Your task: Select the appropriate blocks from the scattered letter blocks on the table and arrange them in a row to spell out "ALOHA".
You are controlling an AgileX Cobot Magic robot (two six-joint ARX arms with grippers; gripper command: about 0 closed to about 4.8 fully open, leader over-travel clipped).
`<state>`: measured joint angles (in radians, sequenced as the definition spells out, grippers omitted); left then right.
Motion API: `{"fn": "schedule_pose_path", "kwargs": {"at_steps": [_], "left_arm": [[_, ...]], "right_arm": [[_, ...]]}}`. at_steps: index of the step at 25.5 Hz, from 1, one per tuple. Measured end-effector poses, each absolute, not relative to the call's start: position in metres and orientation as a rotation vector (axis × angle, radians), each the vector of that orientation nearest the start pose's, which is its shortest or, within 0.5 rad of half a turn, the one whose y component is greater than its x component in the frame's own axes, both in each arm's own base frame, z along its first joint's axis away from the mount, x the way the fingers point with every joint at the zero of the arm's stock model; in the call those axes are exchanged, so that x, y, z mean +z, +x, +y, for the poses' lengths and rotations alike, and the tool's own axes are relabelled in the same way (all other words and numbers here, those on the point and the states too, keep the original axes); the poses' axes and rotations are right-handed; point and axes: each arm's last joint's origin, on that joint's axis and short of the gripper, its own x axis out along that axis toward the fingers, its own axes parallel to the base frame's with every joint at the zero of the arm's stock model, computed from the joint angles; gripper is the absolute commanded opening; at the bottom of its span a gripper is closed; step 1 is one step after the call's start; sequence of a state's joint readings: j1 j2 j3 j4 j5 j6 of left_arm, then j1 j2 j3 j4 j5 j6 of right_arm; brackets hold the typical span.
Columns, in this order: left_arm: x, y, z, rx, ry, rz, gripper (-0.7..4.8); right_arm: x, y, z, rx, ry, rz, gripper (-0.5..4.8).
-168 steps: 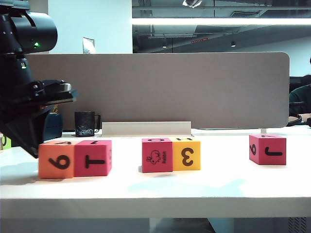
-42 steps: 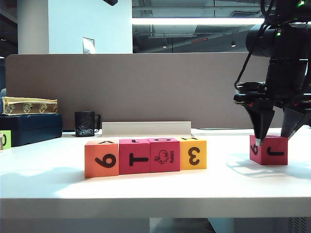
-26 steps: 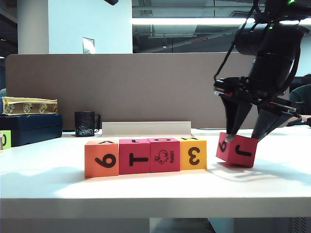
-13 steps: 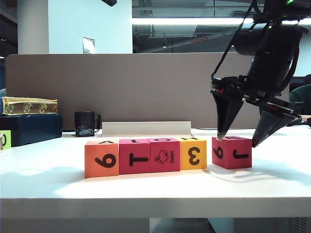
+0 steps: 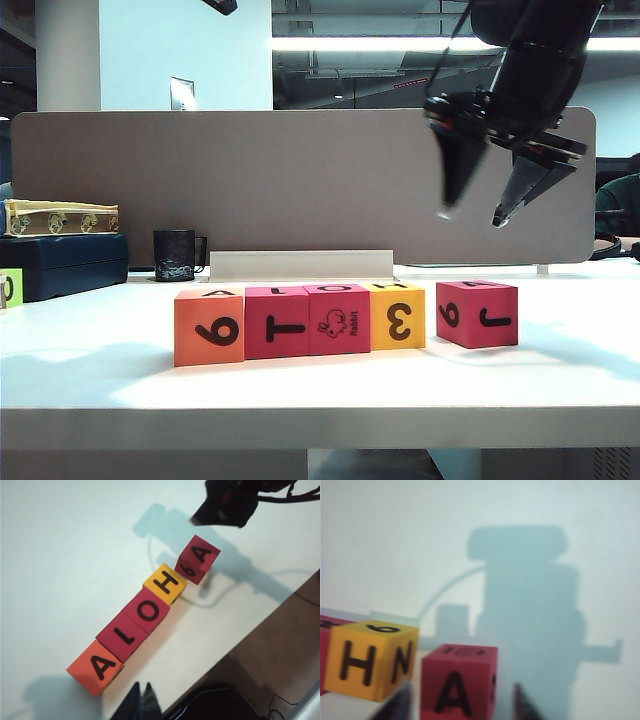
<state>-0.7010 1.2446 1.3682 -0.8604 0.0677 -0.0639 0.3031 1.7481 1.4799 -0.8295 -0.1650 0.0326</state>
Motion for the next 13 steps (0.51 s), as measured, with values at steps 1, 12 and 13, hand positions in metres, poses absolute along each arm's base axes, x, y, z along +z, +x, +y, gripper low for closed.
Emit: {"fn": "schedule_pose_path", "kwargs": {"at_steps": [1,12,13], "left_arm": [[0.378,0.184,-0.158,-0.709,0.177,0.740,-0.06],[0.378,0.184,-0.158,-0.709,0.178,0.740,-0.06],[0.378,0.184,-0.158,-0.709,0.177,0.739,-0.06]], "right_arm": [[0.270,0.344,0.112,0.393,-0.054,1.117,1.01],[0.266,0.344,0.095,0.285,-0.142,1.168,-0.06],[0.266,0.345,0.091,0.275,-0.139,1.172,-0.06]]}}
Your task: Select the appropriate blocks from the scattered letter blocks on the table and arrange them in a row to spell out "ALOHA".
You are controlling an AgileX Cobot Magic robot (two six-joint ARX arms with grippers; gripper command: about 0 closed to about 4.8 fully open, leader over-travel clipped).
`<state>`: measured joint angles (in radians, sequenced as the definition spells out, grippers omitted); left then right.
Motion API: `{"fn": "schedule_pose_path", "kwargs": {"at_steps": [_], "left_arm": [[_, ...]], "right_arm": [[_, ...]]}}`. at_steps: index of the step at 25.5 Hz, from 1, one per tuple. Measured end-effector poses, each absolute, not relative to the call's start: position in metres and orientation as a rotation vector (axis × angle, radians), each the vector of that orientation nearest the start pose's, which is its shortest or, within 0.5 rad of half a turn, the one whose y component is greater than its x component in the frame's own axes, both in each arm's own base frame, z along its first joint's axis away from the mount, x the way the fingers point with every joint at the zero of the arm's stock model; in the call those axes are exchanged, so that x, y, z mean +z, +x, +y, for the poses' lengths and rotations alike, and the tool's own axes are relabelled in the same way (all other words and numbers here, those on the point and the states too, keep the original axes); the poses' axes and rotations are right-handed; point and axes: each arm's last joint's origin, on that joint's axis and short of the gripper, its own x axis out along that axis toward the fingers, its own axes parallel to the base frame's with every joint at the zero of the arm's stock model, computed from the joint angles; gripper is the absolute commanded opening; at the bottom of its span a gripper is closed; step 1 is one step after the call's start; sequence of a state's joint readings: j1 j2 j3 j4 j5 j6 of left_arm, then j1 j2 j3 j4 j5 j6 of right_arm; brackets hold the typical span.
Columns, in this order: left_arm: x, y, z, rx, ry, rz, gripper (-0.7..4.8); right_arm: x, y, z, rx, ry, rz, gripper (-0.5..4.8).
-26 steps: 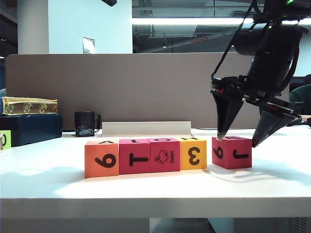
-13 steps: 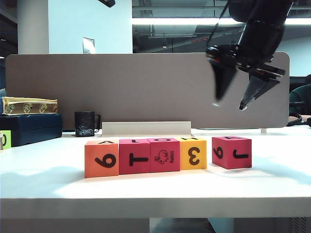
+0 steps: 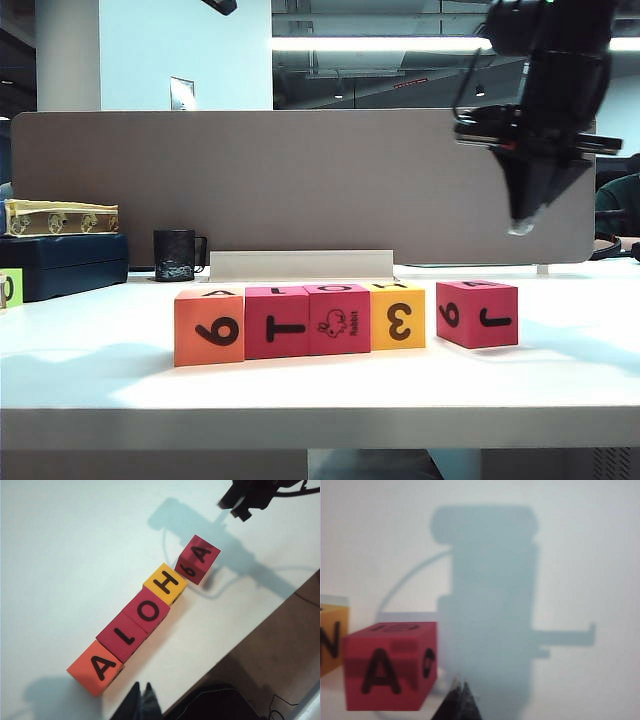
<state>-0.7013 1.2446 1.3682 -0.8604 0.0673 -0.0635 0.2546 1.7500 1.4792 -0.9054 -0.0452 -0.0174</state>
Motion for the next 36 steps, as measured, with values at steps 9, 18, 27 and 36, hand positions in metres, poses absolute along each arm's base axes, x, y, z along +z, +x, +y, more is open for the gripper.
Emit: {"fn": "schedule_pose_path", "kwargs": {"at_steps": [9,18,27,36], "left_arm": [[0.381,0.186,-0.160,-0.714,0.165,0.702,-0.06],[0.381,0.186,-0.160,-0.714,0.164,0.699,-0.06],[0.381,0.186,-0.160,-0.714,0.164,0.698,-0.06],[0.382,0.187,-0.160,-0.716,0.160,0.686,-0.06]], "right_arm": [[0.265,0.345,0.085,0.284,-0.110,1.191,-0.06],[0.229,0.356,0.088,0.301,-0.100,1.322,-0.06],[0.223,0.356,0.094,0.368,-0.060,1.355,-0.06],[0.223,0.354,0.102,0.431,-0.033,1.360,-0.06]]}}
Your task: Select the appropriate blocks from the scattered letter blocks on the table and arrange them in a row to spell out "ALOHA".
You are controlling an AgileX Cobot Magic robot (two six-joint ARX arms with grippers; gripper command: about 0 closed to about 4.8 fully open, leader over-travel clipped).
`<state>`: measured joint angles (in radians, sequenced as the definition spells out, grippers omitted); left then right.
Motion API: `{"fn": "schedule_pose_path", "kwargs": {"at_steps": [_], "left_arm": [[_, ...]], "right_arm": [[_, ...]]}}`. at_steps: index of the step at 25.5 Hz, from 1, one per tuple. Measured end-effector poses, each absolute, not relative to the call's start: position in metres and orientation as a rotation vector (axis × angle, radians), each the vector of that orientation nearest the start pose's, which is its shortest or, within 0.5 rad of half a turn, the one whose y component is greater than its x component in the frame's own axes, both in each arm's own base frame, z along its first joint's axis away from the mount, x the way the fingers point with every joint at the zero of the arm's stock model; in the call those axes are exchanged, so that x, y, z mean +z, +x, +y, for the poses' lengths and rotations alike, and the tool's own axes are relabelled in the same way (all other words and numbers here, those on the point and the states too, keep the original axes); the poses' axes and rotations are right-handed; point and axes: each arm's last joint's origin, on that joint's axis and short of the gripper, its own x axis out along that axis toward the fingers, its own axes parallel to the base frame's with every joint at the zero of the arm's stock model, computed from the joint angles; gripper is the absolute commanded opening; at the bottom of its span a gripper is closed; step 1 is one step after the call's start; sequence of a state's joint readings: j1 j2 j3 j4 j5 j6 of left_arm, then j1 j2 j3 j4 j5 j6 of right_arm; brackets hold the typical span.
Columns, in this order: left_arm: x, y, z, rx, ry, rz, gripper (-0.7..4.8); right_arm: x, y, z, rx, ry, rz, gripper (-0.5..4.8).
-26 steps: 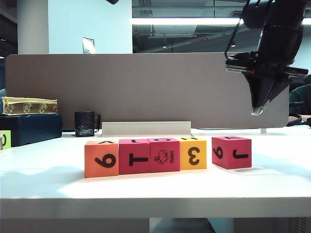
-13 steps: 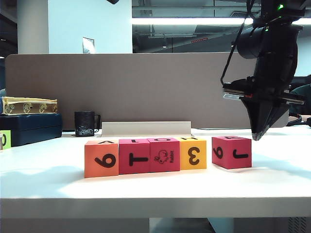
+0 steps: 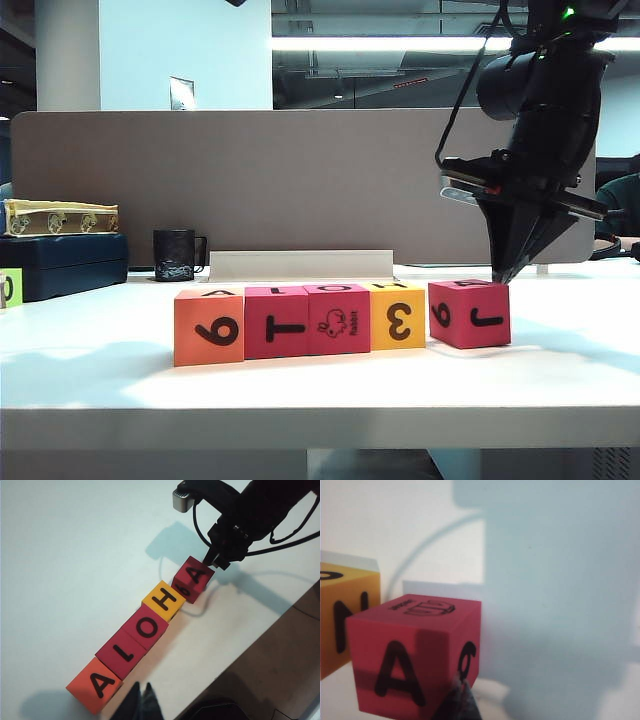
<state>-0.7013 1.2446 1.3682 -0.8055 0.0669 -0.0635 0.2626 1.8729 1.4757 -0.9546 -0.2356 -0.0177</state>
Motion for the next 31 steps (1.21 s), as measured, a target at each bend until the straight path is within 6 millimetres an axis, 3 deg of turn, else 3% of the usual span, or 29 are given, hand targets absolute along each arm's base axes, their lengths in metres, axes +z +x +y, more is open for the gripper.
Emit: {"fn": "schedule_pose_path", "kwargs": {"at_steps": [15,24,31], "left_arm": [[0.382,0.187,-0.160,-0.715,0.160,0.687,-0.06],[0.382,0.187,-0.160,-0.715,0.161,0.691,-0.06],[0.382,0.187,-0.160,-0.715,0.161,0.691,-0.06]], "right_arm": [[0.223,0.351,0.118,0.487,-0.045,1.348,-0.06],[0.222,0.349,0.114,0.384,-0.133,1.367,-0.06],[0.221,0.340,0.112,0.413,-0.116,1.464,-0.06]]}}
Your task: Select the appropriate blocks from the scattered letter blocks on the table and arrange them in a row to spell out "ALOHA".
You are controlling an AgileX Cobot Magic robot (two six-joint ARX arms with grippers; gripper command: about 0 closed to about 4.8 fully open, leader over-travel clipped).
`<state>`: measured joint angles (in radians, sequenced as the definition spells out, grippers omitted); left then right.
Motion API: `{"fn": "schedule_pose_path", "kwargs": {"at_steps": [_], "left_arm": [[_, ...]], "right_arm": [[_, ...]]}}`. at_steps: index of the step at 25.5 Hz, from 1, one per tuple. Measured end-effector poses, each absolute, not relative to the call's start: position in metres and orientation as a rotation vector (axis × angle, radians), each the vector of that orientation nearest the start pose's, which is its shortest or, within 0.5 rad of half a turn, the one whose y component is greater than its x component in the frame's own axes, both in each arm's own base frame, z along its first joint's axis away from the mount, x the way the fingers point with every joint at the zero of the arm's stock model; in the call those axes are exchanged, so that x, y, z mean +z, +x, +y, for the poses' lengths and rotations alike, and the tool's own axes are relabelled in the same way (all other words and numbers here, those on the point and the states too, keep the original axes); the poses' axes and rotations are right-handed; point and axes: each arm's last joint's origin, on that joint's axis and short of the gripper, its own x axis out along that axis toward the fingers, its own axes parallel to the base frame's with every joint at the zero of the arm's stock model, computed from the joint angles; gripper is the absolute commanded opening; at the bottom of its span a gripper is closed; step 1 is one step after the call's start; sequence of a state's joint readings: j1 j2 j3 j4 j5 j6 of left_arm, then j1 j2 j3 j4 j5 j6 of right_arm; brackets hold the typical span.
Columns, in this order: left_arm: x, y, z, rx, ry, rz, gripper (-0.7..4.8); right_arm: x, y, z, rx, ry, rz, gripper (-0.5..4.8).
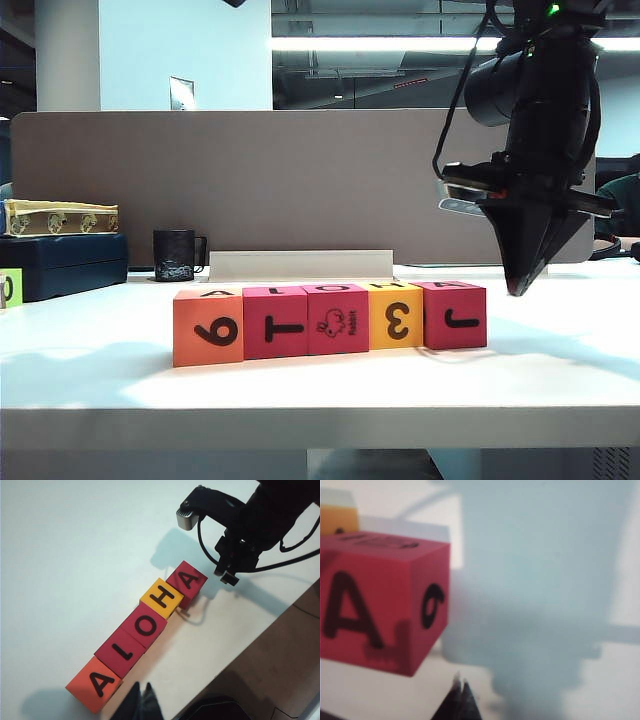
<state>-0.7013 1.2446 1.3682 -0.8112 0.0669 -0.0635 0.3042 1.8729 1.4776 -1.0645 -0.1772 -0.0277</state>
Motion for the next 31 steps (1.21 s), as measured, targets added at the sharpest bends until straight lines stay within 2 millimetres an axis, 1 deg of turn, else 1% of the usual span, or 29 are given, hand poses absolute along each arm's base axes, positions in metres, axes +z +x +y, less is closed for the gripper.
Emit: {"fn": "schedule_pose_path", "kwargs": {"at_steps": [5,15,22,31], "left_arm": [[0.382,0.187,-0.160,-0.715,0.161,0.691,-0.06],[0.382,0.187,-0.160,-0.714,0.162,0.691,-0.06],[0.382,0.187,-0.160,-0.714,0.162,0.691,-0.06],[0.382,0.187,-0.160,-0.713,0.162,0.691,-0.06]], "right_arm": [[0.221,0.337,0.115,0.472,-0.064,1.496,-0.06],[0.221,0.333,0.125,0.509,-0.076,1.494,-0.06],[0.222,0.337,0.132,0.545,-0.065,1.437,-0.06],[0.222,0.339,0.133,0.547,-0.062,1.414,-0.06]]}}
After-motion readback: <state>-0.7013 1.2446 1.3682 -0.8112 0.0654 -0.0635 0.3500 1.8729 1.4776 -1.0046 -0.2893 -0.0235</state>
